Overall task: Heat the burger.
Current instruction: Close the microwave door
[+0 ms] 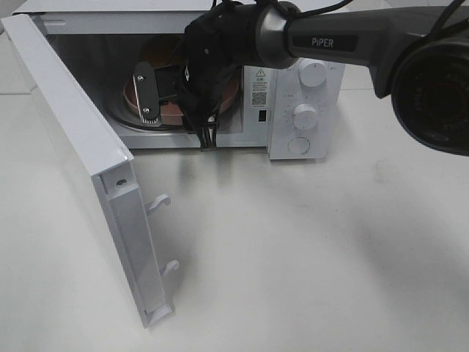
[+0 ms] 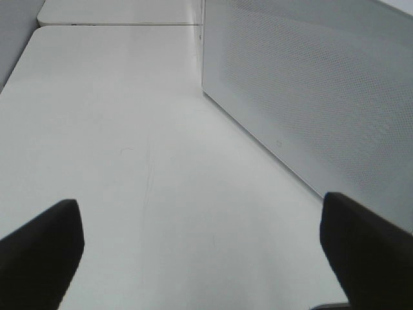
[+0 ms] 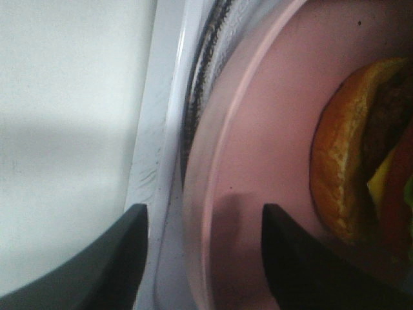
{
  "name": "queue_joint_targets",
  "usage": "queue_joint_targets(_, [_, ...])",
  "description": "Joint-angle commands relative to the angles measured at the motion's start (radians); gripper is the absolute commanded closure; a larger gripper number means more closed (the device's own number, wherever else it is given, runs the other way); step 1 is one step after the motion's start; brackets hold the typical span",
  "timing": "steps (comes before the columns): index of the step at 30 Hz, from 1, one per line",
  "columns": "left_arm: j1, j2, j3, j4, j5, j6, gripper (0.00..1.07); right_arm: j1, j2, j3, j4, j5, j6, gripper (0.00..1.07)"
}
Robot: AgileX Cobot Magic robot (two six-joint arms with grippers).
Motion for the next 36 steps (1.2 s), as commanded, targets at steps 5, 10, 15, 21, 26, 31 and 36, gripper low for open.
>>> queue_joint_targets(5, [-0.005, -0.019, 0.003, -0.003, -0.014, -0.001, 0.16, -0.003, -0.072, 0.097, 0.025, -0.035, -0.002, 0.49])
queue_joint_targets(10, [-0.005, -0.019, 0.003, -0.003, -0.014, -0.001, 0.16, -0.001, -0.118, 0.17, 0.025, -0.078, 0.0, 0.43])
queue_joint_targets(15, [-0.005, -0.019, 0.003, -0.003, -0.014, -0.001, 0.16, -0.001, -0.194, 0.31, 0.031, -0.165, 0.002, 0.33])
queue_joint_targets(21, [-0.005, -0.019, 0.003, -0.003, -0.014, -0.001, 0.16, -0.001, -0.269, 0.43, 0.031, -0.226, 0.008, 0.31])
queue_joint_targets(26, [-0.005, -0.019, 0.003, -0.003, -0.014, -0.001, 0.16, -0.001, -0.34, 0.539, 0.027, -0.292, 0.029, 0.31])
queue_joint_targets(31, [-0.005, -0.019, 0.003, -0.003, -0.014, -0.001, 0.16, -0.001, -0.414, 0.638, -0.002, -0.333, 0.061, 0.31])
queue_joint_targets(36, [-0.005, -0.019, 0.003, -0.003, -0.014, -0.001, 0.16, -0.004, -0.485, 0.729, -0.006, -0.349, 0.073, 0.31])
